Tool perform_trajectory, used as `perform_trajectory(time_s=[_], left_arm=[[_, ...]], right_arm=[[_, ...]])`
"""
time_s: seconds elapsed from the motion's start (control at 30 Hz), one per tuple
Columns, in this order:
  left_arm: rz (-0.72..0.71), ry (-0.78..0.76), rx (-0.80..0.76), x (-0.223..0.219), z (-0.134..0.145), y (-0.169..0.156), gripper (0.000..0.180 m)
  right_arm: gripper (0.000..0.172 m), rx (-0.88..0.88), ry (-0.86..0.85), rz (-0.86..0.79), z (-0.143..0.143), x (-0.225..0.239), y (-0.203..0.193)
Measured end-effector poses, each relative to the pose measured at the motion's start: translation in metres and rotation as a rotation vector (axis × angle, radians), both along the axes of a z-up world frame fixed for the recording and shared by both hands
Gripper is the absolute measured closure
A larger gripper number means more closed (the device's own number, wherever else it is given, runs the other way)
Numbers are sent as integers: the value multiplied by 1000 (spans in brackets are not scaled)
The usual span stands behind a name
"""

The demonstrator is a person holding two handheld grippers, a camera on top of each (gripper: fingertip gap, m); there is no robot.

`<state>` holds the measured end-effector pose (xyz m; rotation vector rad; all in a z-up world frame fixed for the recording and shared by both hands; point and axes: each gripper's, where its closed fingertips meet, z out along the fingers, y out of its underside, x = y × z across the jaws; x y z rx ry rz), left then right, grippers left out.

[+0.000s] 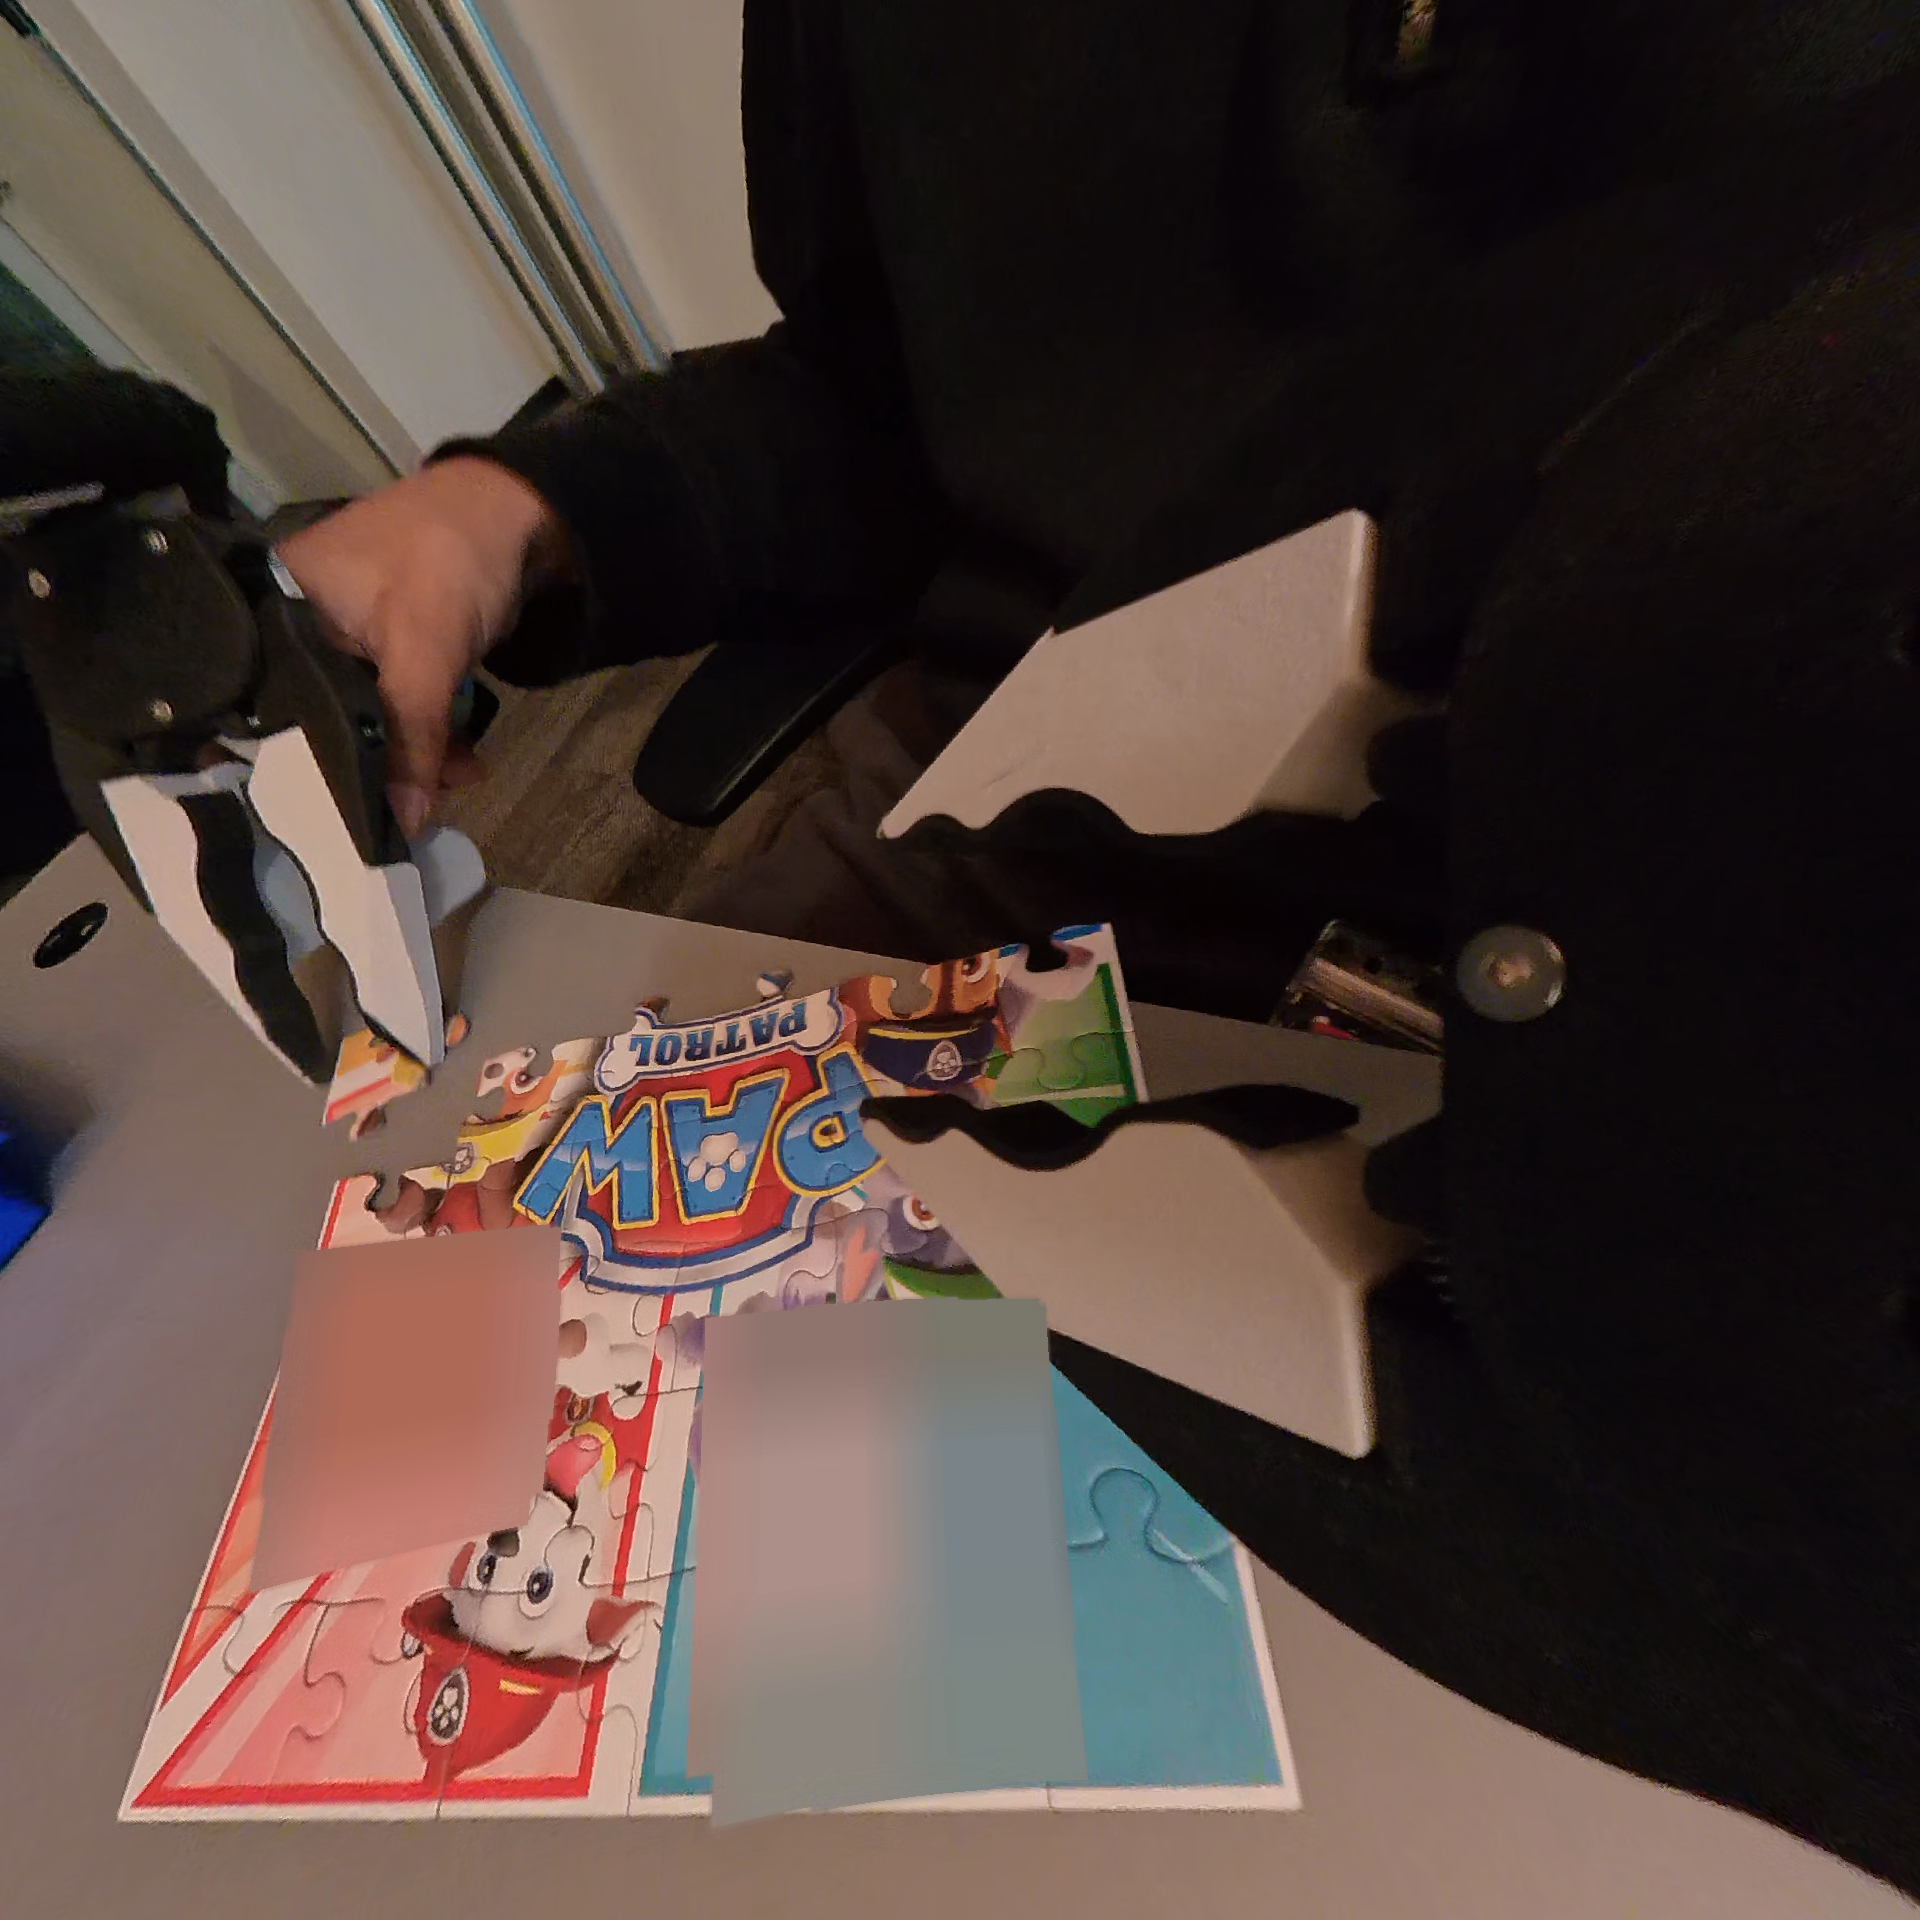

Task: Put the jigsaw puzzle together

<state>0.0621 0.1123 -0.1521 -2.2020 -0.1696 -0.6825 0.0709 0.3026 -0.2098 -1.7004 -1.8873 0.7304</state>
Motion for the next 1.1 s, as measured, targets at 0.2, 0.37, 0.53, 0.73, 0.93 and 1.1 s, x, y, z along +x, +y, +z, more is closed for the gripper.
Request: perform_trajectory(time_s=[0.2, 0.37, 0.53, 0.73, 0.93, 1.1], left_arm=[[114, 198, -104, -14, -39, 18, 121], [246, 329, -171, -48, -52, 22, 103], [329, 509, -252, -89, -62, 16, 96], [377, 494, -265, -121, -63, 19, 96], [410, 501, -297, -168, -63, 28, 93], [379, 514, -107, -155, -30, 37, 105]], right_arm=[[134, -50, -22, 19, 1, 22, -8], [134, -31, -13, 63, 0, 22, -24], [132, -9, -17, 85, -1, 18, -33], [131, -13, -38, 131, -1, 20, -50], [133, -45, -19, 210, 0, 8, -86], [136, -82, 42, 300, 1, -17, -124]])
